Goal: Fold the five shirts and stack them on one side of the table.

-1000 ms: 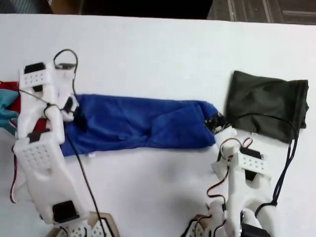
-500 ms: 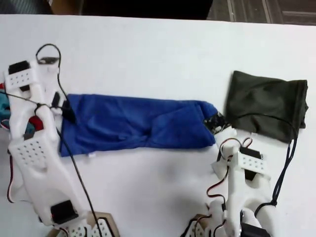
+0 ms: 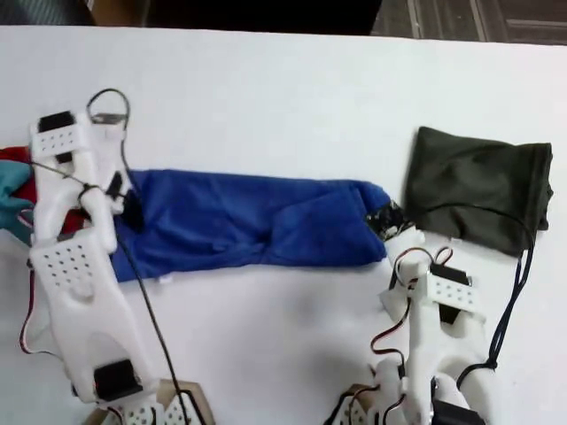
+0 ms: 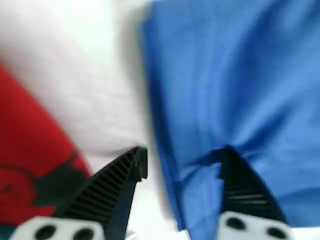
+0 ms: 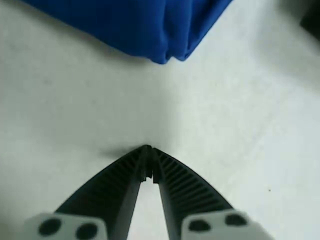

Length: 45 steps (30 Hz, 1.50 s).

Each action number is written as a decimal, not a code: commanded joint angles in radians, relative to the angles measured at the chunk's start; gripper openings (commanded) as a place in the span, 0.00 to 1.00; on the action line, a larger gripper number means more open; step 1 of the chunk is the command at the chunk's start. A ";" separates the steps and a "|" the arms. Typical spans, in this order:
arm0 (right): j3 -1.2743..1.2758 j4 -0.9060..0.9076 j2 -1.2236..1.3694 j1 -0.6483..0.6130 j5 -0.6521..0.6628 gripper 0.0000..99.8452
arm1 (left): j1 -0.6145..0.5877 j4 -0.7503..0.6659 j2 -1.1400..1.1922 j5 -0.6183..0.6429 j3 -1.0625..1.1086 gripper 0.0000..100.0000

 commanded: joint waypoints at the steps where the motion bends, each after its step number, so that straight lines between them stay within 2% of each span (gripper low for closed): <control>1: 0.003 -0.036 -0.015 0.008 -0.005 0.02 | 0.080 0.029 0.020 -0.009 0.008 0.10; 4: 0.003 -0.036 -0.019 0.008 -0.005 0.02 | 0.084 0.032 0.040 -0.009 -0.001 0.02; 8: -0.003 -0.027 -0.025 0.028 0.003 0.02 | 0.075 0.032 0.054 -0.009 -0.001 0.02; 12: 0.002 -0.035 -0.025 0.162 0.014 0.02 | 0.023 0.060 0.032 -0.009 -0.039 0.02; 14: 0.003 -0.033 -0.025 0.211 0.069 0.02 | -0.011 0.066 0.003 -0.014 -0.070 0.02; 18: 0.014 -0.031 -0.025 0.268 0.152 0.02 | -0.058 0.071 -0.109 -0.014 -0.085 0.02; 25: 0.040 -0.079 -0.025 0.248 0.121 0.02 | -0.011 0.072 -0.399 -0.003 -0.002 0.02; 29: 0.040 -0.085 -0.025 0.248 0.115 0.02 | 0.112 0.071 -0.562 0.074 0.038 0.02; 33: 0.041 -0.085 -0.025 0.249 0.109 0.02 | 0.345 0.066 -0.631 0.077 0.058 0.02; 37: 0.041 -0.105 -0.025 0.269 0.032 0.02 | 0.539 0.023 -0.631 0.068 0.059 0.02; 41: 0.041 -0.105 -0.025 0.269 0.031 0.02 | 0.651 -0.023 -0.631 0.003 0.059 0.02; 45: 0.041 -0.105 -0.025 0.269 0.028 0.02 | 0.704 -0.120 -0.634 -0.037 0.081 0.02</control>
